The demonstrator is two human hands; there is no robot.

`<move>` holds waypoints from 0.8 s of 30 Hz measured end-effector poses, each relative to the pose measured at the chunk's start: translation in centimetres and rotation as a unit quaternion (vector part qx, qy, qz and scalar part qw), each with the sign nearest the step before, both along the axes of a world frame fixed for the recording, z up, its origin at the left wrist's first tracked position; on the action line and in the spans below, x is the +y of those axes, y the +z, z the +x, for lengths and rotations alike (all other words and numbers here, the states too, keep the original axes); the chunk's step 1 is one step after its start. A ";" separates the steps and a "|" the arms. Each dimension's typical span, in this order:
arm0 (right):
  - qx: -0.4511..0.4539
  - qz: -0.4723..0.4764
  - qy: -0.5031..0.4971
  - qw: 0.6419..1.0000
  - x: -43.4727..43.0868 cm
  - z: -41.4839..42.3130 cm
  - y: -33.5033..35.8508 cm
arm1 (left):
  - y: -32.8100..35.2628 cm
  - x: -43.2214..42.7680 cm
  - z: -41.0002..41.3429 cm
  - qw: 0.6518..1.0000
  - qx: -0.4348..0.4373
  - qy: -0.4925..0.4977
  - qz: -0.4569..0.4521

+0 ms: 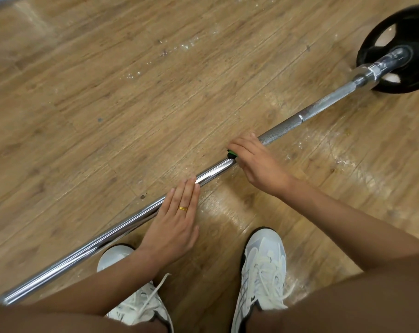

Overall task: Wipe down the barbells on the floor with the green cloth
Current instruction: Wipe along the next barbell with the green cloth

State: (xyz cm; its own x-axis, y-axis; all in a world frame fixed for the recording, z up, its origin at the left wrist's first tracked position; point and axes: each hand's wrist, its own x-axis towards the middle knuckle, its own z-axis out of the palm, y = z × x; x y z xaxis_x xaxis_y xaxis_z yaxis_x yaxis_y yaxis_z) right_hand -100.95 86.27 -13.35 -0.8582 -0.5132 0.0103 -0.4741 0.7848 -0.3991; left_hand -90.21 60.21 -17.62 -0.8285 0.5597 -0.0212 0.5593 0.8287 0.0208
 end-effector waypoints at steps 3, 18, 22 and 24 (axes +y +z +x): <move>-0.018 0.004 -0.024 1.000 1.0 -1.0 0.3 | 0.0 0.0 0.1 1.000 0.003 -0.005 -0.004; -0.027 -0.006 -0.081 0.996 1.1 -3.3 0.1 | 0.2 -0.4 -1.6 0.999 -0.007 0.033 0.011; -0.017 0.000 -0.003 1.000 -1.4 -2.7 -0.4 | 0.3 -0.6 -2.4 0.999 -0.012 0.045 0.008; -0.020 0.009 0.000 1.000 -1.4 -3.6 -0.2 | 0.3 -0.9 -2.8 0.999 -0.011 0.048 0.005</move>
State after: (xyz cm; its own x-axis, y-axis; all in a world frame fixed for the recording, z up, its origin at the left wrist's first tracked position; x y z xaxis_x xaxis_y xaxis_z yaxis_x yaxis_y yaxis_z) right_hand -104.55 84.89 -13.55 -0.8577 -0.5130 -0.0345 -0.4577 0.7924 -0.4033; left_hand -93.02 59.33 -17.32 -0.8779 0.4775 -0.0349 0.4762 0.8785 0.0397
